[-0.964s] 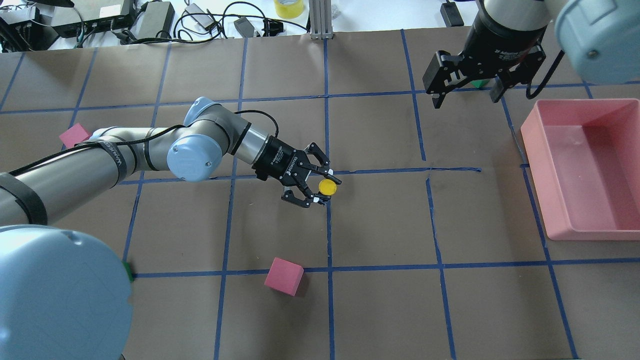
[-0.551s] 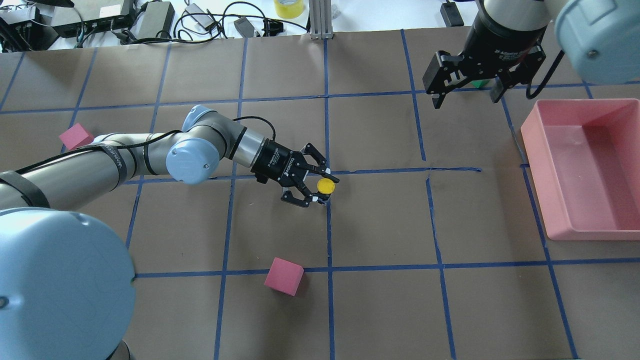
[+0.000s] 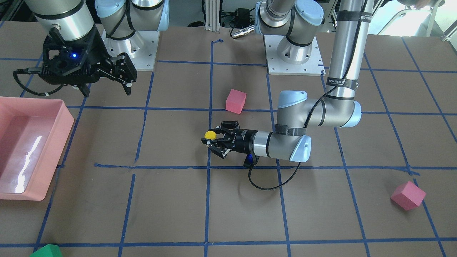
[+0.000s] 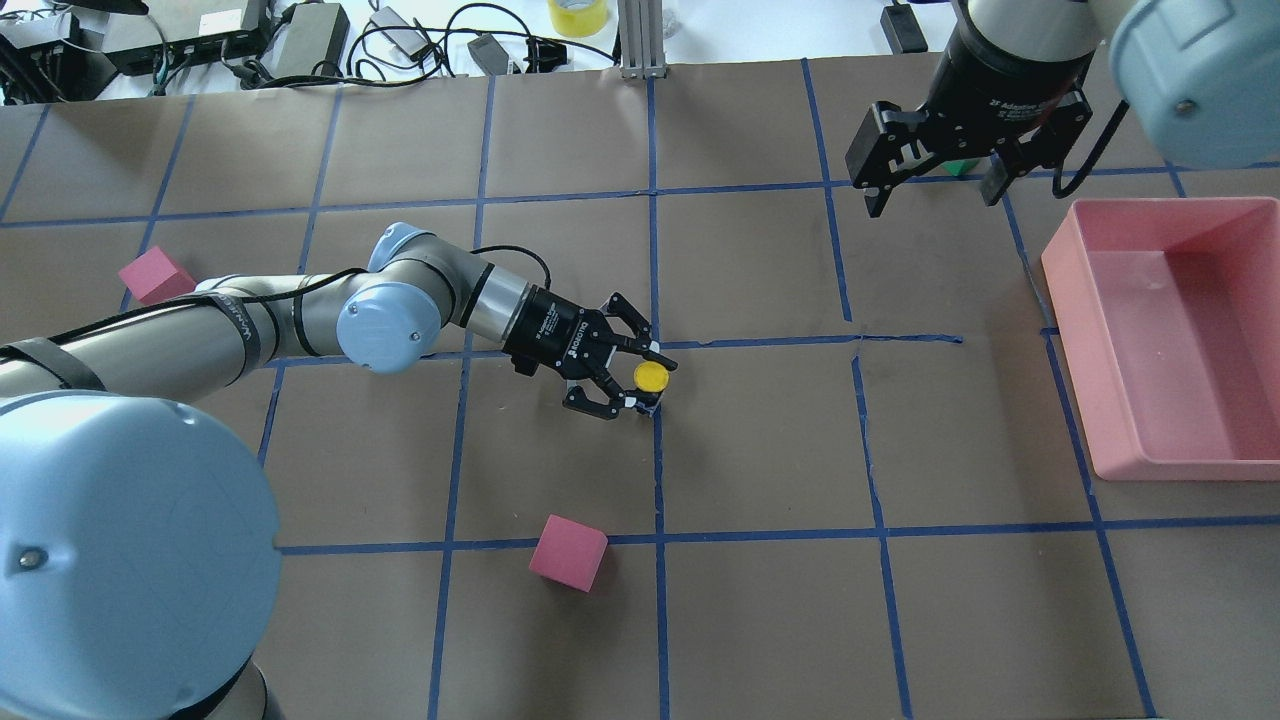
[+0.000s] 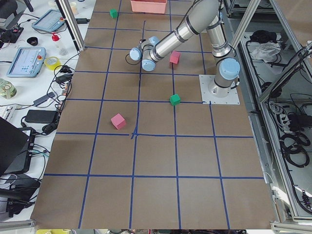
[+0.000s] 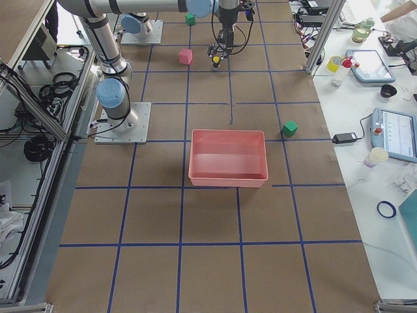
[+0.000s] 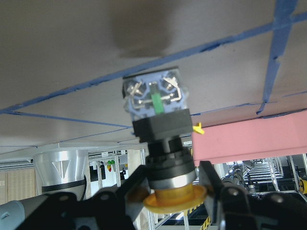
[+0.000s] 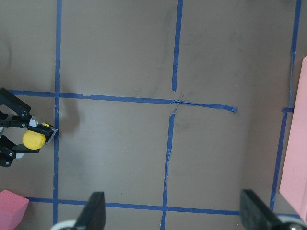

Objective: Align button upright
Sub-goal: 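Lower the switch upright onto the table and open the left gripper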

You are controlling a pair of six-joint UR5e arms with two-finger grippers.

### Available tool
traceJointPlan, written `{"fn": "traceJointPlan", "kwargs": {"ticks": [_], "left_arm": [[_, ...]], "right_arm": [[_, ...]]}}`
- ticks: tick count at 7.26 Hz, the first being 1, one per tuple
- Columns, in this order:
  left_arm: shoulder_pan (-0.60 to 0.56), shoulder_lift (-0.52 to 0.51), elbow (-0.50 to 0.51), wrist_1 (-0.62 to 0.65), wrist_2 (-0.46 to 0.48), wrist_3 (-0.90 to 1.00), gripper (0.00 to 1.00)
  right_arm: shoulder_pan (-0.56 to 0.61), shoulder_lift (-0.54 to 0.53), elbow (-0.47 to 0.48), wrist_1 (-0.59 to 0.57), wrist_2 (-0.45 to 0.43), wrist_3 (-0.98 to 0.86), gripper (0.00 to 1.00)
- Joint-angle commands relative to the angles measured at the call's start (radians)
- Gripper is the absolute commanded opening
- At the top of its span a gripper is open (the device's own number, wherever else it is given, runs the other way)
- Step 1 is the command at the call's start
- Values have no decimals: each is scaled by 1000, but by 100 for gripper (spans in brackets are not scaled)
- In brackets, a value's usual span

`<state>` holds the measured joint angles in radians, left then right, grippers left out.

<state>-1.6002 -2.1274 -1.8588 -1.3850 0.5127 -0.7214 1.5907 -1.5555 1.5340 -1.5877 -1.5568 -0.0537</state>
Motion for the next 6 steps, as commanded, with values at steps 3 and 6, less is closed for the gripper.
{"fn": "traceJointPlan", "kwargs": {"ticks": [3,6], "left_arm": [[2,-5,0,0,-5,-7,80],[31,56,16,15,30,-133,89]], "right_arm": [[0,0,2,2,0,0,100],[0,0,0,0,0,0,100]]}}
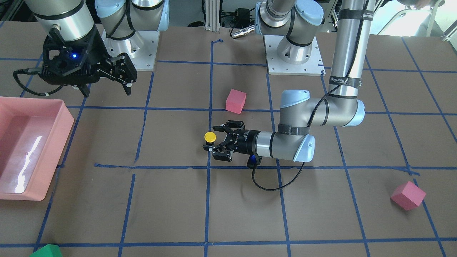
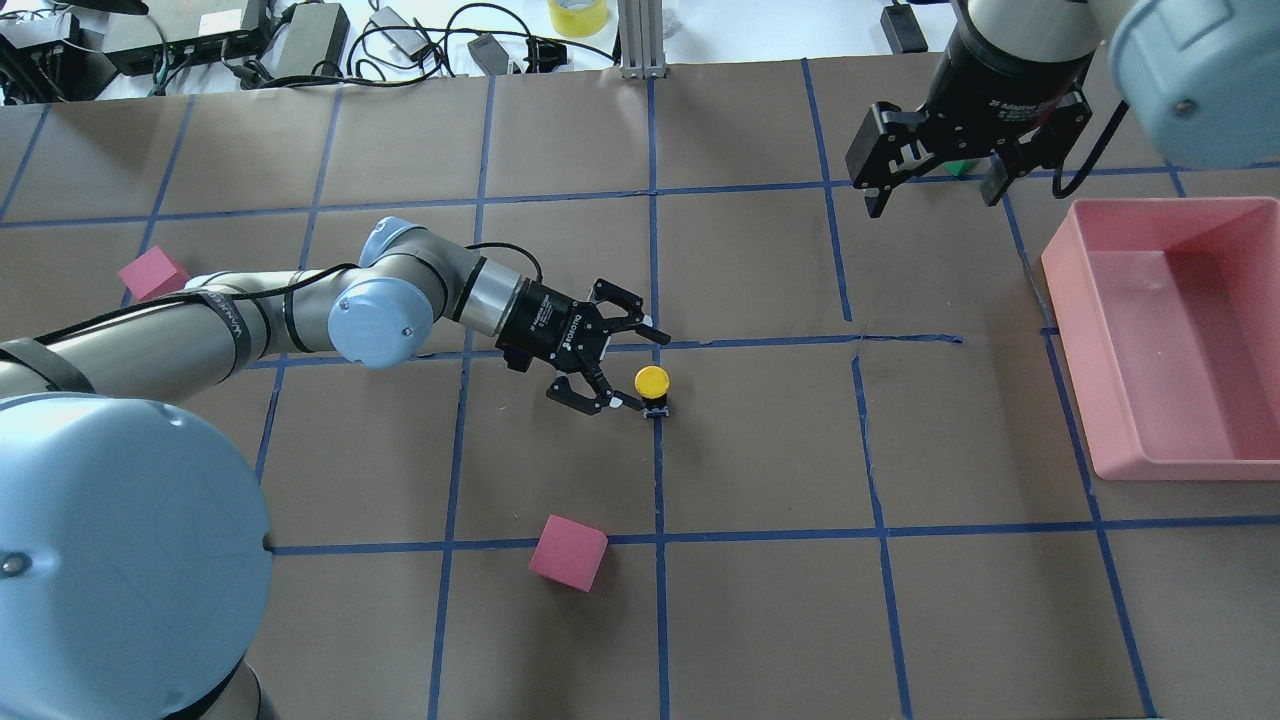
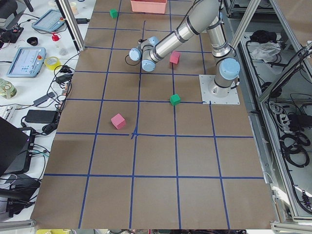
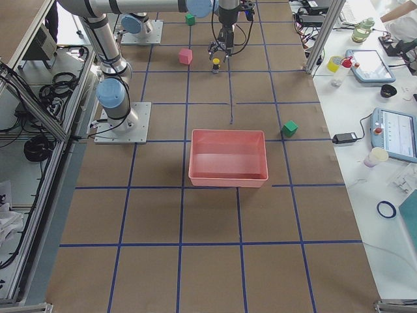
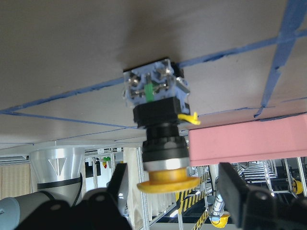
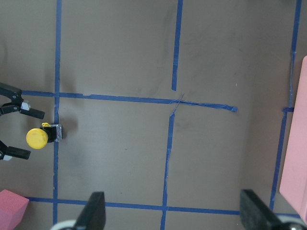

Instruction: Align button upright

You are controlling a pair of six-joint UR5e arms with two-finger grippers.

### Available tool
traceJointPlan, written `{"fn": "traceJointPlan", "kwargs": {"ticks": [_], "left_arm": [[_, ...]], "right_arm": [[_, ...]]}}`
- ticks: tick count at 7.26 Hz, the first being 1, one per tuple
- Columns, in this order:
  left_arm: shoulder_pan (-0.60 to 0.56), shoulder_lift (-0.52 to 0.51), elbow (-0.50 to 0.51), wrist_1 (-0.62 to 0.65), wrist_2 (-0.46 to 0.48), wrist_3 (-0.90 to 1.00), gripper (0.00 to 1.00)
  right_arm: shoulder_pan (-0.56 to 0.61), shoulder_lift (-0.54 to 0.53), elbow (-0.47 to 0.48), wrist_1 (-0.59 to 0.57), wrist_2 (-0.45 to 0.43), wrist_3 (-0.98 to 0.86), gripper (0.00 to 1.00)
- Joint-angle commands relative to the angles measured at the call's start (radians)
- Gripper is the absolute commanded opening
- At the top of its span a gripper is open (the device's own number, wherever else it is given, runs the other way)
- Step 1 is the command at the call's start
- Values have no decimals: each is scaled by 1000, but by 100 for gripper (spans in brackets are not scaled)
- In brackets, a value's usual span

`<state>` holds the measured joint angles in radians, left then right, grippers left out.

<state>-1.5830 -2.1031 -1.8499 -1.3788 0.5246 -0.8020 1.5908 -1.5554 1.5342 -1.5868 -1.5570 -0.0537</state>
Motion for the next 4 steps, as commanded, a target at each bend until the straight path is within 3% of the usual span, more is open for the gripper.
{"fn": "traceJointPlan", "kwargs": {"ticks": [1,2,4], "left_arm": [[29,70,55,6,78,-131,91],[34,107,116,9,189,-270,100],[49,181,207,12,327,-289,100]], "right_arm": [[0,0,0,-1,0,0,100],[0,0,1,-1,0,0,100],[0,0,3,1,0,0,100]]}}
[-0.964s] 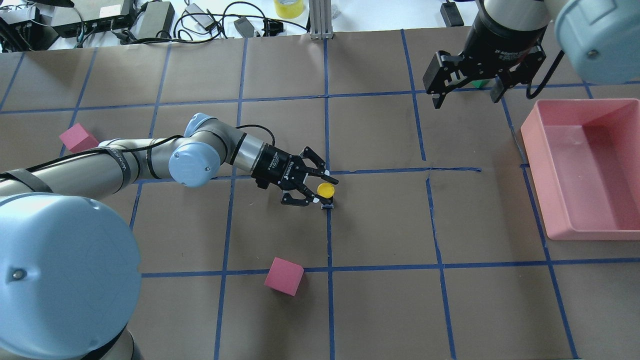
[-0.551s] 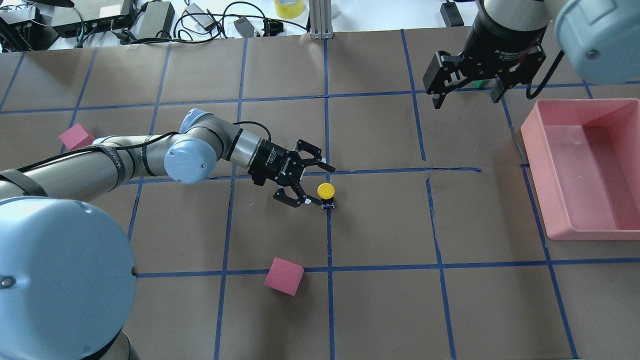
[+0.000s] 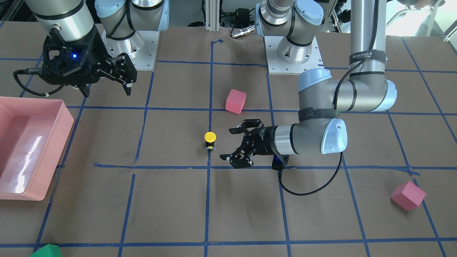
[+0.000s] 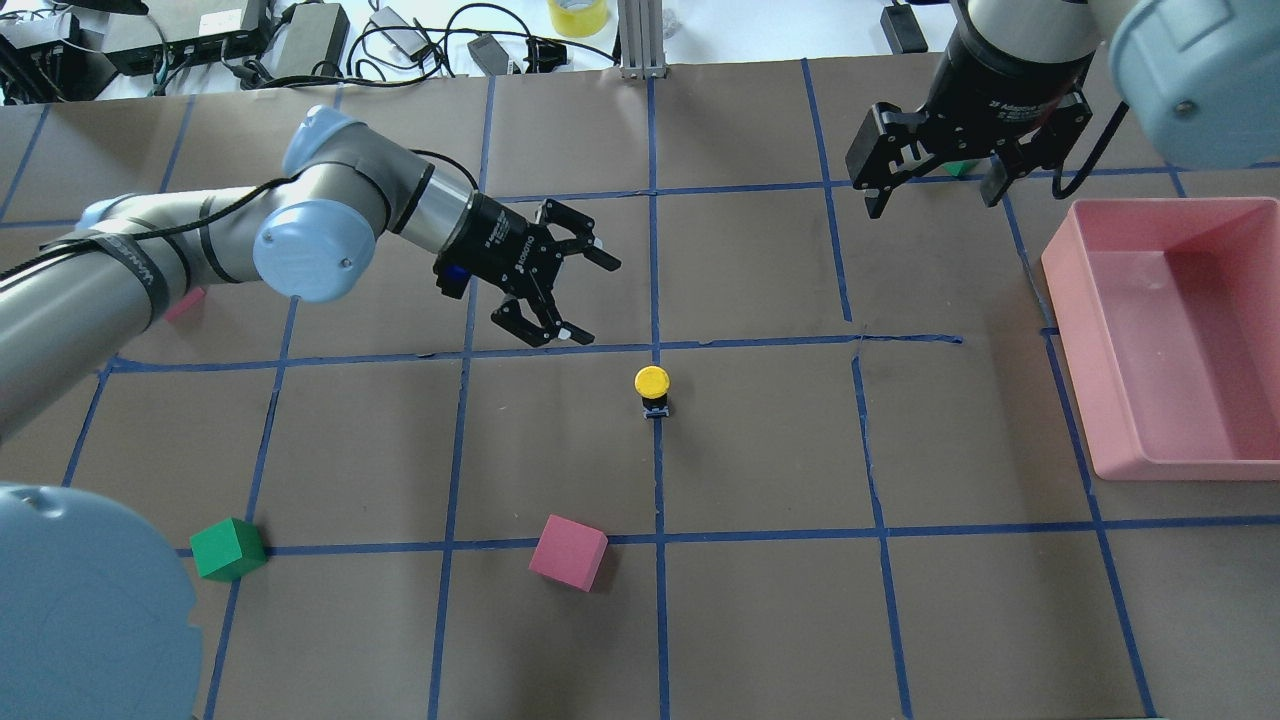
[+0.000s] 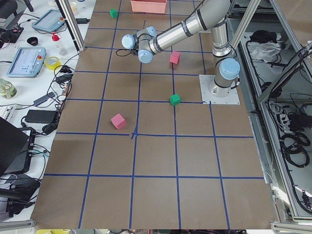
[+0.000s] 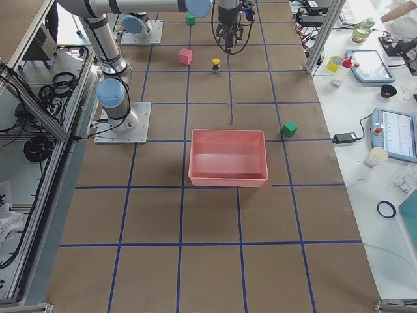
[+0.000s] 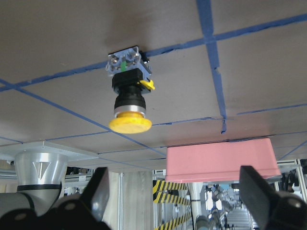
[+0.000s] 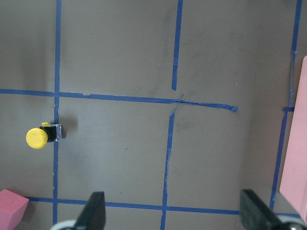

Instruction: Align button upright

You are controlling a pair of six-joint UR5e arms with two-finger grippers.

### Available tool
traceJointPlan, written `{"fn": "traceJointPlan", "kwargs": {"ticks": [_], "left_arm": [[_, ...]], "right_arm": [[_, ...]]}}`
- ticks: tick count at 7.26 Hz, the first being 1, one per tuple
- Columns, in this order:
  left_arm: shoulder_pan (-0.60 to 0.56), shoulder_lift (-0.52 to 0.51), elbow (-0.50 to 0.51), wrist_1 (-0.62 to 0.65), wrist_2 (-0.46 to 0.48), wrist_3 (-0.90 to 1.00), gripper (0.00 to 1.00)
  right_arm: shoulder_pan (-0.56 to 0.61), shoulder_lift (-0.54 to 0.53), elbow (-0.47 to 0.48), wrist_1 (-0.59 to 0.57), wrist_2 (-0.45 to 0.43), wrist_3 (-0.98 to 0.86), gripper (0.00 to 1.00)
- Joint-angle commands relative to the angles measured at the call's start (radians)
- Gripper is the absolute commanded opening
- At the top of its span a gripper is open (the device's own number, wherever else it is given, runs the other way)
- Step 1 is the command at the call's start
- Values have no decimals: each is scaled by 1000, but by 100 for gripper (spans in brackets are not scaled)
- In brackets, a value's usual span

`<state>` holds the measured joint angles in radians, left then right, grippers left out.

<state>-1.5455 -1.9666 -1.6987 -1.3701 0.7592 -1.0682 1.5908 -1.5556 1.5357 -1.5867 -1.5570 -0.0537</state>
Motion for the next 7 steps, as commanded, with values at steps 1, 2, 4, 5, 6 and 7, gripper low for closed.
{"fn": "traceJointPlan", "kwargs": {"ticks": [1,2,4,5,6,7], "left_arm": [[21,75,97,3,246,105,100],[34,95,120,-12,317,270,100],[155,136,126,-17,443,661,100],[209,168,126,-44,468,776,100],[220,202,128,-47,679,898,100],[219,245,131,-69,809,1024,100]], "right_arm": [[0,0,1,1,2,0,100],[0,0,1,-1,2,0,100],[0,-1,7,-1,2,0,100],[0,-1,7,-1,3,0,100],[0,-1,7,-1,3,0,100],[0,-1,7,-1,3,0,100]]}}
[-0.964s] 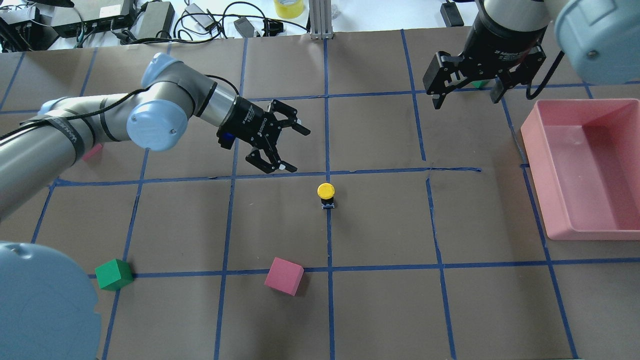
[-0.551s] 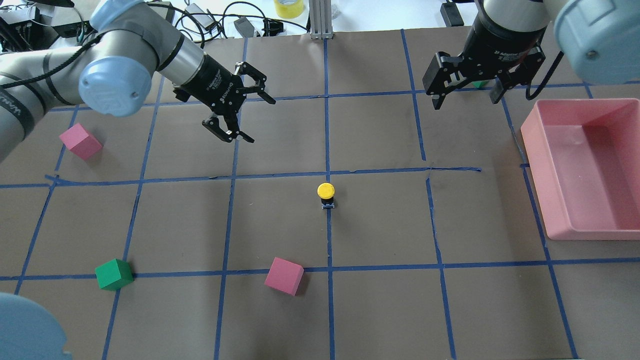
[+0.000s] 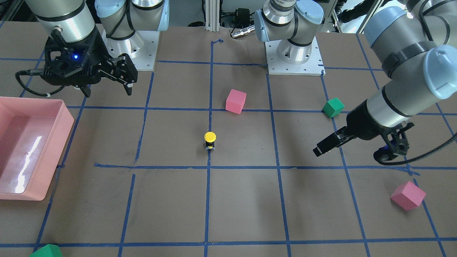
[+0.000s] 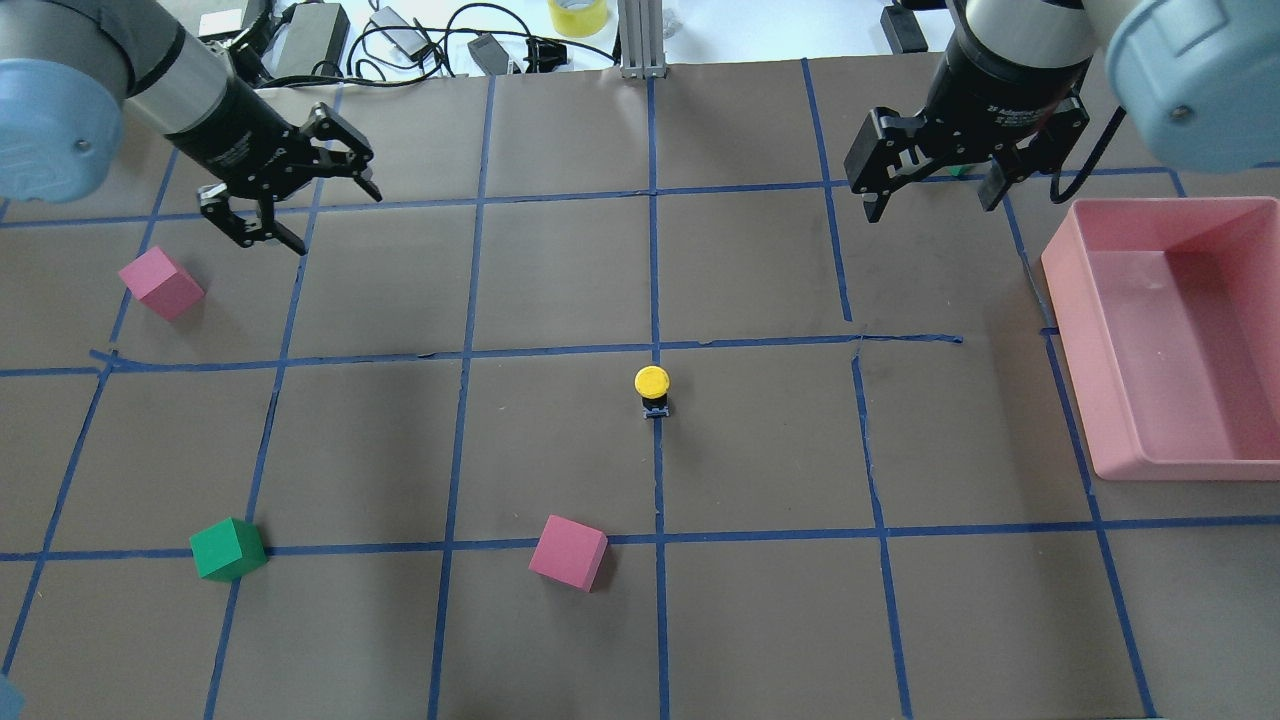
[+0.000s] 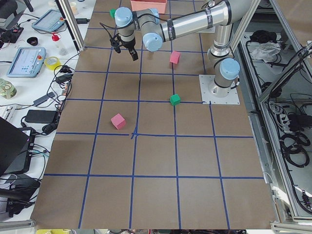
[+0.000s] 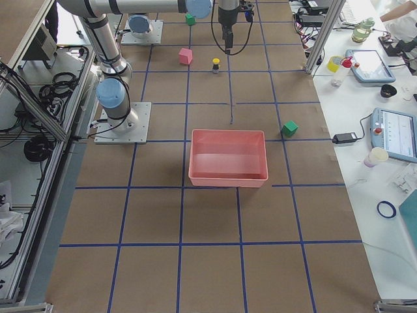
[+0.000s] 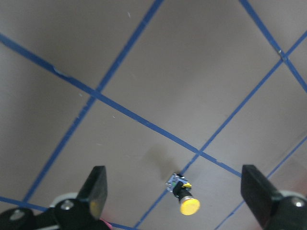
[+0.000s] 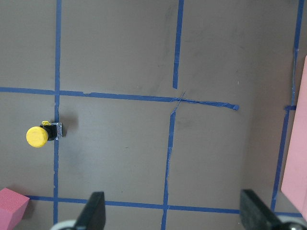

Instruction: Align button upright

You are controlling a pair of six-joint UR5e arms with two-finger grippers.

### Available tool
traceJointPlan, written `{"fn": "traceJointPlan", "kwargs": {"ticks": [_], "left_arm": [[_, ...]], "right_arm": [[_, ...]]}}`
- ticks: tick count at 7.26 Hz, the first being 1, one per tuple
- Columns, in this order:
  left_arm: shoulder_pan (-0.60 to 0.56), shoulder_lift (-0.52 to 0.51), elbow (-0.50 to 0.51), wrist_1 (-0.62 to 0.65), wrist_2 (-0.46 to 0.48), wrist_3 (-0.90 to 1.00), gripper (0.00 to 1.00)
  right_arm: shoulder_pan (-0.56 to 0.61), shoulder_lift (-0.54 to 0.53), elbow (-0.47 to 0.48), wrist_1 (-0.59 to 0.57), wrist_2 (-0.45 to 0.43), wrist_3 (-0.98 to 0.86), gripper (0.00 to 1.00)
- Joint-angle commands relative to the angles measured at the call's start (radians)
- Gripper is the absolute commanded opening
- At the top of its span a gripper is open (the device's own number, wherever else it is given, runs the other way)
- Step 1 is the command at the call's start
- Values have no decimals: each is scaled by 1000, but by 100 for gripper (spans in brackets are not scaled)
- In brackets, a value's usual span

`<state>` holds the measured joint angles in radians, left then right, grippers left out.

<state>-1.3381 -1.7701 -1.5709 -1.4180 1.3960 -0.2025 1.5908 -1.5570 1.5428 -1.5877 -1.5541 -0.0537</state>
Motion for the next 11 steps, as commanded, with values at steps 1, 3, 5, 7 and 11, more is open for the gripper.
{"fn": "traceJointPlan", "kwargs": {"ticks": [1,3,5,7,11], "left_arm": [[10,101,21,-74,208,245,100],[-1,172,12,-133,216,245,100],[-82,189,5,-154,224,248,100],[-163,192,12,-177,219,247,100],[-204,208,5,-183,202,253,100]], "right_arm": [[1,-2,0,0,2,0,100],[1,-2,0,0,2,0,100],[1,0,0,0,3,0,100],[1,0,0,0,3,0,100],[1,0,0,0,3,0,100]]}}
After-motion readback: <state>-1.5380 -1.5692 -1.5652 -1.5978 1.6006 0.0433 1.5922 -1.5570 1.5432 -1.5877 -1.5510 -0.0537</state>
